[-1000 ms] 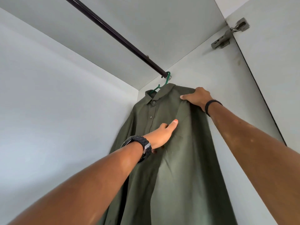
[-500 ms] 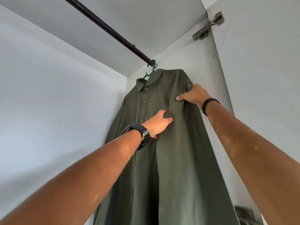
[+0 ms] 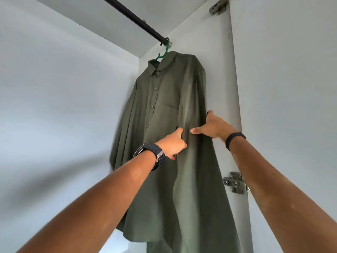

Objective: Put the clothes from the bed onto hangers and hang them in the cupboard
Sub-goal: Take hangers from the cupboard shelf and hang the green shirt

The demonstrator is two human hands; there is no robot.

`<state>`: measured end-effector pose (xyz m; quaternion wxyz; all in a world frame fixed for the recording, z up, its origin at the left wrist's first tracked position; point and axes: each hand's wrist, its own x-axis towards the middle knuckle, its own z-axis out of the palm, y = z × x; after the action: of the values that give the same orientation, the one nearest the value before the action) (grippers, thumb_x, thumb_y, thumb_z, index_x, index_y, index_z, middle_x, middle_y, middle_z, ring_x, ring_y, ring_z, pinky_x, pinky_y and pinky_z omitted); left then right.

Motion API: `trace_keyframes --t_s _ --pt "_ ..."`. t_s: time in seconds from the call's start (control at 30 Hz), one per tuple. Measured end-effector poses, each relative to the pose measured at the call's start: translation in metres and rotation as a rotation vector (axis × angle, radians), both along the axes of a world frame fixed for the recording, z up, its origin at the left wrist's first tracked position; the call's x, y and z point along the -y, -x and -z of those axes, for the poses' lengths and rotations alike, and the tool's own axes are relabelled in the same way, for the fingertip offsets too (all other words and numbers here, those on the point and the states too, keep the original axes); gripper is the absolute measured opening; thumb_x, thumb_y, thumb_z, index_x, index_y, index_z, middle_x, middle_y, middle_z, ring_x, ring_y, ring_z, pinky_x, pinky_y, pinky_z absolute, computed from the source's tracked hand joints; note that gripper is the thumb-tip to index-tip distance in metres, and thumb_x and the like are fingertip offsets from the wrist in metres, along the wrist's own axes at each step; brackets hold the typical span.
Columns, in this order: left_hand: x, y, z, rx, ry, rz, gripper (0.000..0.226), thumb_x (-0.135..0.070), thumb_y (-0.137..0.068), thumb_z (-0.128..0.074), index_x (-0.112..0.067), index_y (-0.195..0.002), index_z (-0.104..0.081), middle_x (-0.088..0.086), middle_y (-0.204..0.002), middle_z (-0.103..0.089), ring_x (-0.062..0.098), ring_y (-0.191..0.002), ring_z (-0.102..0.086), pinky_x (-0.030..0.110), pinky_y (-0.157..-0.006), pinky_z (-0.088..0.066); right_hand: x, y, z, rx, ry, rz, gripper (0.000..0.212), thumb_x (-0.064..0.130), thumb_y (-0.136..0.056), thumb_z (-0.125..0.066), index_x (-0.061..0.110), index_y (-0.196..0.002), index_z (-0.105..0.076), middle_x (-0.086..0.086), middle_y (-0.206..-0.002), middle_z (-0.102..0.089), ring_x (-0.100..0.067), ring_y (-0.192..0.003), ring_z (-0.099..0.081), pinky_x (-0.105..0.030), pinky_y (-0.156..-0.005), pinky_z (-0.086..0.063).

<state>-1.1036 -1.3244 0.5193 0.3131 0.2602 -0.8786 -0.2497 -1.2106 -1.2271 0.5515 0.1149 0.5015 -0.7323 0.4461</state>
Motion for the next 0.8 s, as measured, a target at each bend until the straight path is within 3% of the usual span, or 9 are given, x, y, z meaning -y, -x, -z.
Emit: trace_keyframes --t_s 0.07,0.13,0.27,0.37,0.5,0.63,0.8 --pt "-0.008 -0.003 0.014 -0.011 0.063 -0.042 0.06 -0.007 -0.095 -0.043 -0.018 -0.148 -0.017 0.018 -0.115 -0.055 0.032 -0.099 -0.058 0.049 -0.088 -0.053 -0.002 -0.007 0.025 -0.055 0.188 0.039 0.078 0.021 -0.085 -0.071 0.007 -0.144 -0.023 -0.018 -0.142 -0.035 -0.035 -0.127 -0.041 -0.038 -0.101 -0.039" --pt "-0.018 -0.008 0.028 -0.029 0.086 -0.055 0.06 -0.008 -0.095 -0.042 -0.018 -0.149 -0.017 0.015 -0.118 -0.057 0.033 -0.103 -0.061 0.044 -0.084 -0.055 -0.004 -0.016 0.051 -0.141 0.36 0.115 0.063 0.011 -0.087 -0.066 0.006 -0.139 -0.032 -0.019 -0.136 -0.036 -0.037 -0.122 -0.04 -0.039 -0.101 -0.038" --pt "-0.047 -0.02 0.058 0.003 0.116 -0.104 0.056 -0.008 -0.095 -0.046 -0.013 -0.146 -0.024 0.016 -0.117 -0.059 0.032 -0.092 -0.066 0.033 -0.067 -0.055 -0.012 -0.035 0.092 -0.071 0.477 0.059 0.045 -0.002 -0.085 -0.057 0.002 -0.127 -0.042 -0.018 -0.123 -0.046 -0.033 -0.11 -0.047 -0.032 -0.096 -0.038" --pt "-0.074 -0.035 0.092 -0.084 0.09 -0.15 0.047 -0.004 -0.095 -0.043 -0.011 -0.141 -0.033 0.017 -0.113 -0.061 0.033 -0.089 -0.066 0.02 -0.053 -0.049 -0.023 -0.042 0.122 0.064 0.367 -0.098 0.033 -0.001 -0.089 -0.054 0.003 -0.122 -0.053 -0.017 -0.116 -0.059 -0.028 -0.104 -0.058 -0.032 -0.091 -0.048" --pt "-0.107 -0.059 0.149 -0.14 0.105 -0.285 0.046 -0.004 -0.093 -0.043 -0.012 -0.138 -0.038 0.013 -0.102 -0.066 0.031 -0.091 -0.065 0.038 -0.074 -0.056 -0.038 -0.052 0.177 0.201 0.165 -0.274 0.028 -0.003 -0.088 -0.049 0.003 -0.11 -0.063 -0.016 -0.109 -0.064 -0.033 -0.099 -0.063 -0.026 -0.079 -0.05" --pt "-0.155 -0.08 0.215 -0.179 0.065 -0.449 0.041 -0.007 -0.094 -0.043 -0.016 -0.134 -0.043 0.008 -0.103 -0.067 0.026 -0.091 -0.064 0.031 -0.072 -0.05 -0.069 -0.069 0.241 0.241 -0.038 -0.499 0.017 0.001 -0.085 -0.057 0.004 -0.098 -0.067 -0.014 -0.097 -0.068 -0.033 -0.094 -0.064 -0.038 -0.079 -0.054" --pt "-0.239 -0.118 0.302 -0.279 -0.031 -0.634 0.036 -0.004 -0.094 -0.049 -0.02 -0.126 -0.048 0.004 -0.101 -0.068 0.017 -0.081 -0.067 0.024 -0.066 -0.053 -0.127 -0.095 0.323 0.253 -0.173 -0.728 0.015 0.008 -0.085 -0.066 0.008 -0.1 -0.065 -0.005 -0.09 -0.065 -0.016 -0.079 -0.062 -0.04 -0.086 -0.054"
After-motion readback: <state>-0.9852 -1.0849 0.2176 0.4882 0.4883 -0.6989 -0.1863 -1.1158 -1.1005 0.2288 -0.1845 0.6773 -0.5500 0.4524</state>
